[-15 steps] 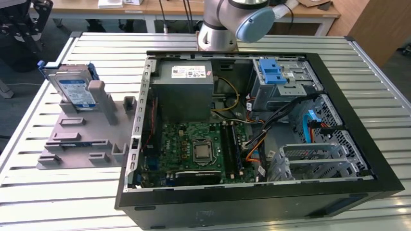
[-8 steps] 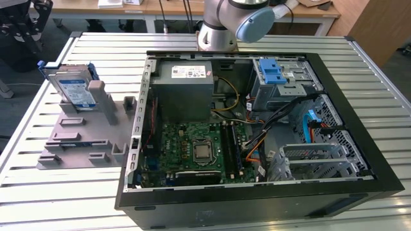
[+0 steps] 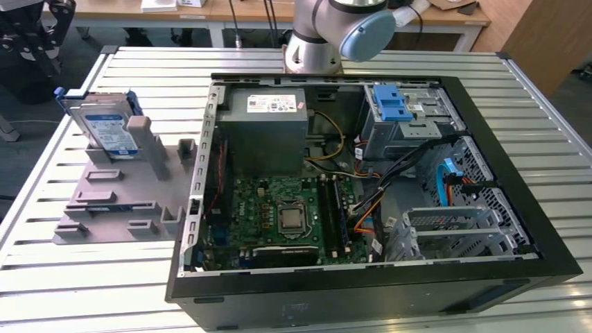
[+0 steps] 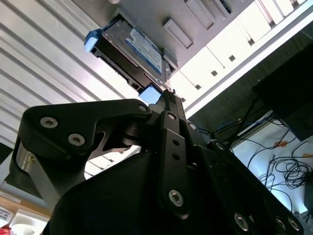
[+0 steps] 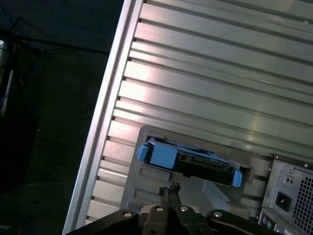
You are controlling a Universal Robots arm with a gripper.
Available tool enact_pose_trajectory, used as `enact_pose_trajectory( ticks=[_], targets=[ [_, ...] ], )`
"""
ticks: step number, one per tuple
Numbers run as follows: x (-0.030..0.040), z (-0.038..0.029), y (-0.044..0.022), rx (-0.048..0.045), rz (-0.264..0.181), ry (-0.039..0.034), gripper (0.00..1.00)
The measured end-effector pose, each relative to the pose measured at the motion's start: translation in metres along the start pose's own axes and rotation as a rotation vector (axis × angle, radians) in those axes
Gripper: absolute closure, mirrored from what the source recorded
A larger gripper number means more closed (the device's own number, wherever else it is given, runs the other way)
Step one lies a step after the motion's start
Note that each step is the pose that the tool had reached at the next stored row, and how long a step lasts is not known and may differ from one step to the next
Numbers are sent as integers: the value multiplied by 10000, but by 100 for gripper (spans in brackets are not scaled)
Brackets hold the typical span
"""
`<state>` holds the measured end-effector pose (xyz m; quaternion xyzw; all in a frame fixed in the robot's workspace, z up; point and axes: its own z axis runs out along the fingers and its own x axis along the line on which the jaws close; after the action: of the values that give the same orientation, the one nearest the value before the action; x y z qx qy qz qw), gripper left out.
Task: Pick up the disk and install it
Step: 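Pick up the disk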
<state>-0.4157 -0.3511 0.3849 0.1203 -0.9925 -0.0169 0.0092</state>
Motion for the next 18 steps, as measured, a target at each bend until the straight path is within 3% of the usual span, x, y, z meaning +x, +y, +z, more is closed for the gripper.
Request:
enact_pose_trajectory(
  ticks=[18],
  targets=[
    [0, 0, 0, 10, -736, 26, 89]
  ],
)
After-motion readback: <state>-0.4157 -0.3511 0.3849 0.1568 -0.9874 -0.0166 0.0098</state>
